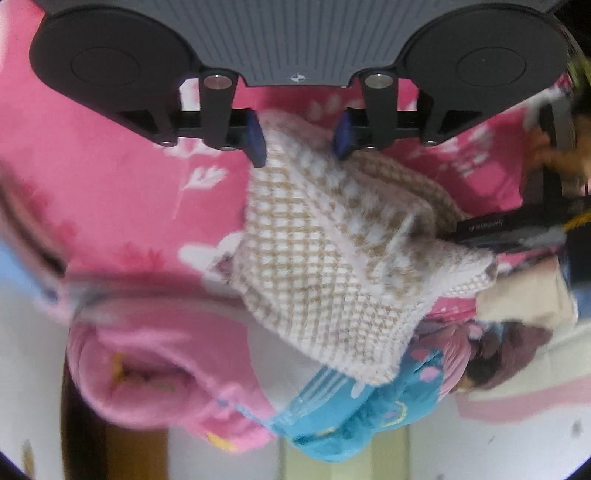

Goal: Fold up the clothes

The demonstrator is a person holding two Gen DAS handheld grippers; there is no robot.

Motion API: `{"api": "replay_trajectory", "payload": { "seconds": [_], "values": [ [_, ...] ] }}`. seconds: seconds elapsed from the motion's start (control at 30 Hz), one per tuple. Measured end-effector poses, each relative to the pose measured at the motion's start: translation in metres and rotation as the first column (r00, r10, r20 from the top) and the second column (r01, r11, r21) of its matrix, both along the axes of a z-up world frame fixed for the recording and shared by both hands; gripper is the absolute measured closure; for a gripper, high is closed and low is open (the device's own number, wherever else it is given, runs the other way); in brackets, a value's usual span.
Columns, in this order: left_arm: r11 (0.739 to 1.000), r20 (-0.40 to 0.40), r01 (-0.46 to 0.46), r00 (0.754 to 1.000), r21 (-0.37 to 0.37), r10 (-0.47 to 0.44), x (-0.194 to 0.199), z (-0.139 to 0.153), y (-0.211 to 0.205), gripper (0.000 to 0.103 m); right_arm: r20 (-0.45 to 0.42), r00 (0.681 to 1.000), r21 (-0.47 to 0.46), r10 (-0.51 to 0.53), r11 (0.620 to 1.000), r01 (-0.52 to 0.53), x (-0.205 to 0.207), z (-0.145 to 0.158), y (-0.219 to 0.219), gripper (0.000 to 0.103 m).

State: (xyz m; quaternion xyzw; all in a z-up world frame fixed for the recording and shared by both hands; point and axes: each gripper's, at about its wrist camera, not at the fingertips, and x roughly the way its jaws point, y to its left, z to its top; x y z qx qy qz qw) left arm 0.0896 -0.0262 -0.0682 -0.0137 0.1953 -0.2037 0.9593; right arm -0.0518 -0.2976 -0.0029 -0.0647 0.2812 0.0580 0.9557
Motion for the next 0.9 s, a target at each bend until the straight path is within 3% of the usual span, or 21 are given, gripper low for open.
{"api": "replay_trajectory", "payload": {
  "seconds": [0.1,0.3,0.47,0.53,0.63,0.73,0.9],
  "values": [
    [1.0,-0.027,-0.01,1.0,-0.024,0.009,0.003,-0.001,0.004,0.052,0.073,0.996,-0.108,0.044,0.994,-0.036,-0.021,0.014,0.01,0.058],
    [0.999,-0.039,-0.015,0.999,-0.033,0.014,0.003,-0.002,0.003,0.052,0.191,0.953,-0.119,0.236,0.969,-0.216,-0.005,0.047,0.042,0.047],
    [0.999,-0.048,-0.019,0.999,-0.048,0.016,0.005,-0.001,0.004,0.053,0.142,0.889,-0.295,0.435,0.876,-0.382,0.028,0.037,0.1,0.043],
    [0.998,-0.053,-0.022,0.998,-0.052,0.02,0.006,-0.002,0.005,0.053,0.103,0.881,-0.376,0.462,0.838,-0.395,0.042,0.026,0.118,0.044],
    [0.998,-0.061,-0.031,0.998,-0.056,0.027,0.007,-0.002,0.006,0.053,0.022,0.893,-0.405,0.449,0.821,-0.402,0.067,0.011,0.13,0.054],
    [0.997,-0.065,-0.036,0.997,-0.063,0.032,0.008,-0.003,0.007,0.053,-0.045,0.901,-0.355,0.431,0.836,-0.418,0.084,0.004,0.129,0.085],
    [0.996,-0.072,-0.042,0.997,-0.077,0.037,0.01,-0.004,0.008,0.054,-0.032,0.9,-0.383,0.435,0.826,-0.414,0.074,0.002,0.129,0.091]
  ]
}}
